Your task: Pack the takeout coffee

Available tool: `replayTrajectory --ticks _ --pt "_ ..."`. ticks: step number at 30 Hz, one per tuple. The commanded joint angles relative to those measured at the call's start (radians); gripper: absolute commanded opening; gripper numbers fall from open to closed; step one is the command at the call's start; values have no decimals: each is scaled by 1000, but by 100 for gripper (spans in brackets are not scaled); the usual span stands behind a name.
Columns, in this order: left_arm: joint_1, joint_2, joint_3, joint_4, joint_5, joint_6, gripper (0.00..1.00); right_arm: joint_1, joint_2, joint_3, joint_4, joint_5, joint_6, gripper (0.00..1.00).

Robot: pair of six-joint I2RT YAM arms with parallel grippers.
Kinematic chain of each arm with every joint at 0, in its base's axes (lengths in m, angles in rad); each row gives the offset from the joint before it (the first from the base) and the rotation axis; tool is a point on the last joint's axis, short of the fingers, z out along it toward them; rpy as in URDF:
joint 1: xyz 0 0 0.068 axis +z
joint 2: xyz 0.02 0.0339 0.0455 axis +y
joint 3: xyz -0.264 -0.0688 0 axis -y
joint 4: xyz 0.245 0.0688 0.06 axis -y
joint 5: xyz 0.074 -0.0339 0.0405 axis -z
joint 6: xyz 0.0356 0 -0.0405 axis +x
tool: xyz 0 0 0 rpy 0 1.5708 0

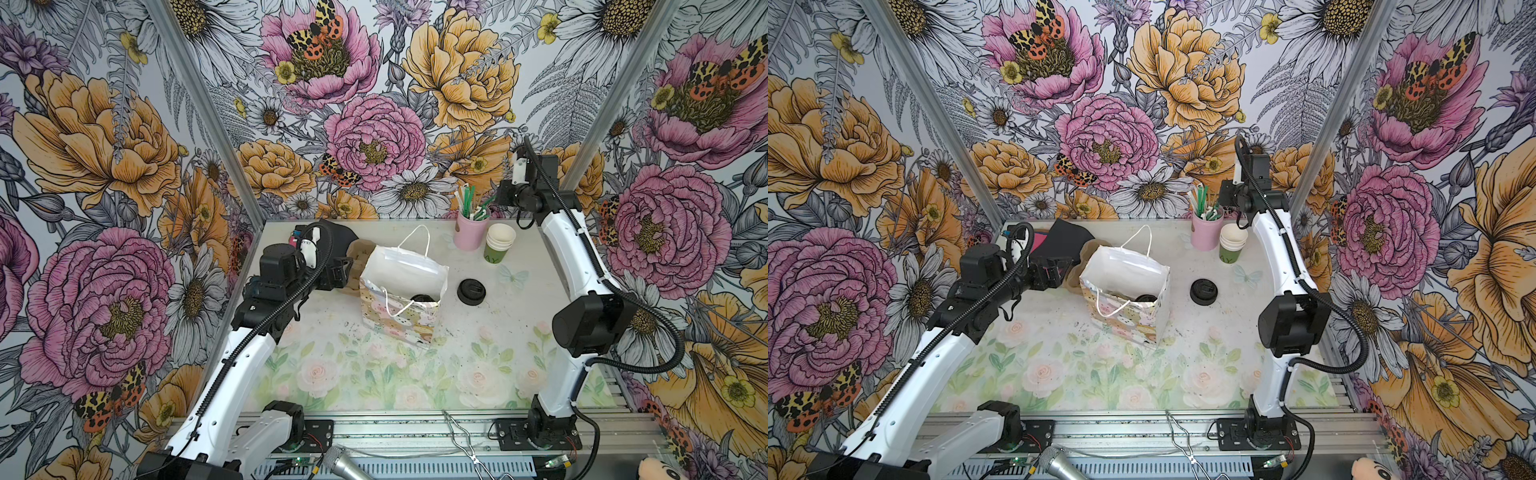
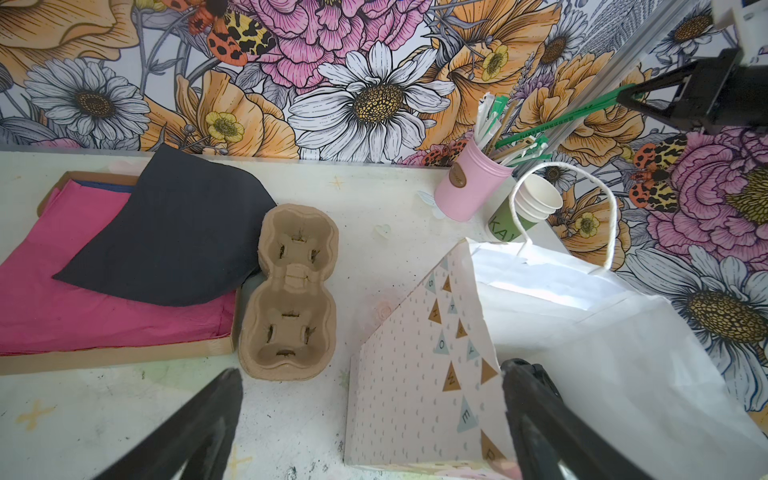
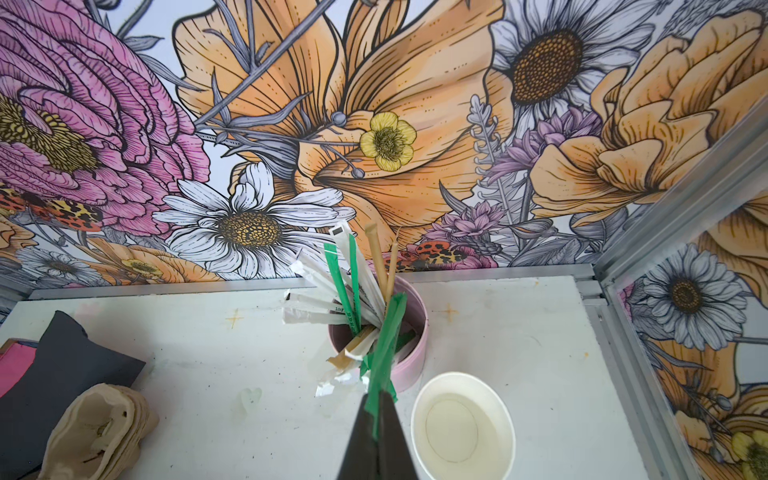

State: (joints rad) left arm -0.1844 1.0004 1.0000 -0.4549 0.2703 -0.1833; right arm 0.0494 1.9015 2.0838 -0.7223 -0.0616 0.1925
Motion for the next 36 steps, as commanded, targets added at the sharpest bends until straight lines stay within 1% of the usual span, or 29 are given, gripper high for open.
replayTrajectory --ticks 1,9,16,20,24,26,30,36 --pt "14 -6 -17 34 2 1 99 9 -34 -17 -9 1 -13 1" --pt "15 -5 -18 35 2 0 99 15 68 -9 -36 -27 -14 4" --pt "15 -4 -20 35 0 1 99 20 177 46 -66 -55 -11 10" --pt "16 -2 -20 35 0 1 99 19 219 71 -78 -48 -13 17" --pt "16 -2 -20 36 0 1 99 18 213 71 -85 -44 -13 28" --pt "16 -2 -19 35 0 1 99 18 202 72 -85 -41 -14 29" --pt "16 -3 -19 35 2 1 99 14 178 70 -85 -8 -26 30" --pt "16 -1 -20 36 4 1 99 0 174 70 -85 17 -30 20"
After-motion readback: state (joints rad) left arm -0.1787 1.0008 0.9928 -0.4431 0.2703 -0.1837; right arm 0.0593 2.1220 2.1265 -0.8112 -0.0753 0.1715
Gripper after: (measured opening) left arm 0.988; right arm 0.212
